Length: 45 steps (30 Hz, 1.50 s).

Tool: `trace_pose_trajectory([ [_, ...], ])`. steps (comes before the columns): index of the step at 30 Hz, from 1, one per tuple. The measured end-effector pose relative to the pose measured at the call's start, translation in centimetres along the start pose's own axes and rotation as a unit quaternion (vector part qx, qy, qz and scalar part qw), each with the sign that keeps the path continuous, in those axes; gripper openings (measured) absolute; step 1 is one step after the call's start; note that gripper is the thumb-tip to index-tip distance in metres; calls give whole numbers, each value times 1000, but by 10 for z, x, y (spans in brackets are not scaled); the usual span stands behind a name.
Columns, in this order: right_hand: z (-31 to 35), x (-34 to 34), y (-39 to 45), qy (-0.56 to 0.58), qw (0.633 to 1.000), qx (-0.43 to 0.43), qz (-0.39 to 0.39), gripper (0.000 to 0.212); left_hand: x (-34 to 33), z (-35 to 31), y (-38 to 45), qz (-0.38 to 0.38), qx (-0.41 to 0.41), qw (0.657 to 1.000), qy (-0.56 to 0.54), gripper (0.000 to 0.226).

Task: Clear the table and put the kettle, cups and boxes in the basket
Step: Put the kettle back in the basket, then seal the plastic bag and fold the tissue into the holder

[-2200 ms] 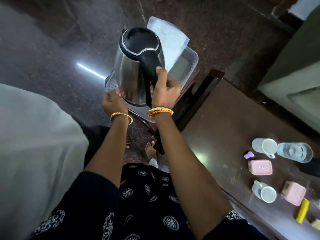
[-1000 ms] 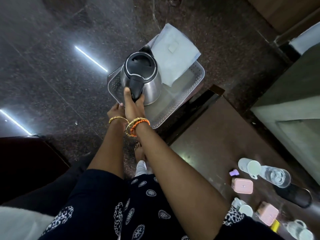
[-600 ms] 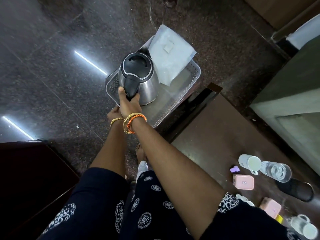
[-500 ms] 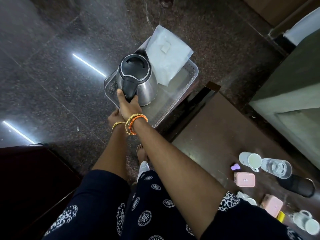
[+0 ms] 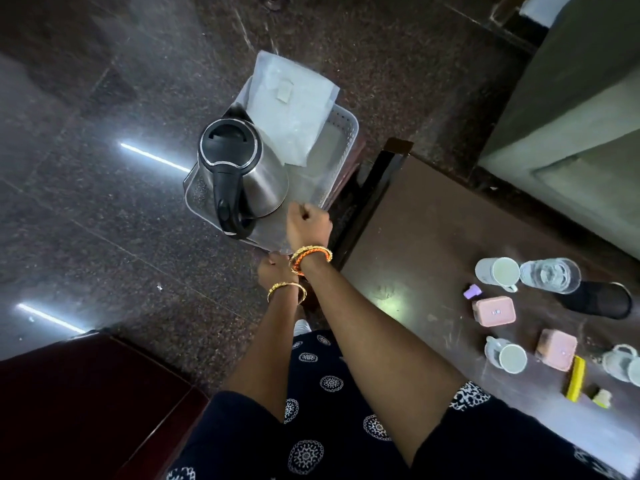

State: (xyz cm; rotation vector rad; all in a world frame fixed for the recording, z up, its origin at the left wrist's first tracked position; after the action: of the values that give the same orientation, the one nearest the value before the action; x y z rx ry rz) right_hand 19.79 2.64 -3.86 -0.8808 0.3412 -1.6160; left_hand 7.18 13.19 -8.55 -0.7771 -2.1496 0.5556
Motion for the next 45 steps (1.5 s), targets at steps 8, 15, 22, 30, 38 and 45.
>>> trace_pose_trajectory([
  [8,7,48,40,39,998,-7,-51,47,-50,-84,-2,105,-142,981,-83,31],
  [15,69,-1,127,-63,994,-52,71,27,-106,-170,44,242,-127,952,-137,66],
  [22,67,-44,173,64,981,-135,127,53,-126,-167,83,208,18,950,-230,69],
  [30,82,-51,180,129,981,-75,127,4,-129,-180,92,228,-17,943,-243,39],
  [38,84,80,99,181,981,2,70,7,-113,-201,48,255,-143,943,-162,91],
  [45,-25,215,31,91,995,26,36,28,-141,-159,-48,407,-195,891,-53,32],
])
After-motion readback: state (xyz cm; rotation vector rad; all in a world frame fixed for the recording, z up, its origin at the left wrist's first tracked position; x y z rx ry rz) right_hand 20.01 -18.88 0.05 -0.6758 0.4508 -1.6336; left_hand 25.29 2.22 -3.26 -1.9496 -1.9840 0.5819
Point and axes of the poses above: each hand's wrist, its own y-axis towards the middle knuckle, its own x-axis out of the back of the hand, z = x × y, the point moved 10 cm from there along y, towards the middle knuckle, and after that the axes turned 12 degrees about -x, right-handed, at the moved point
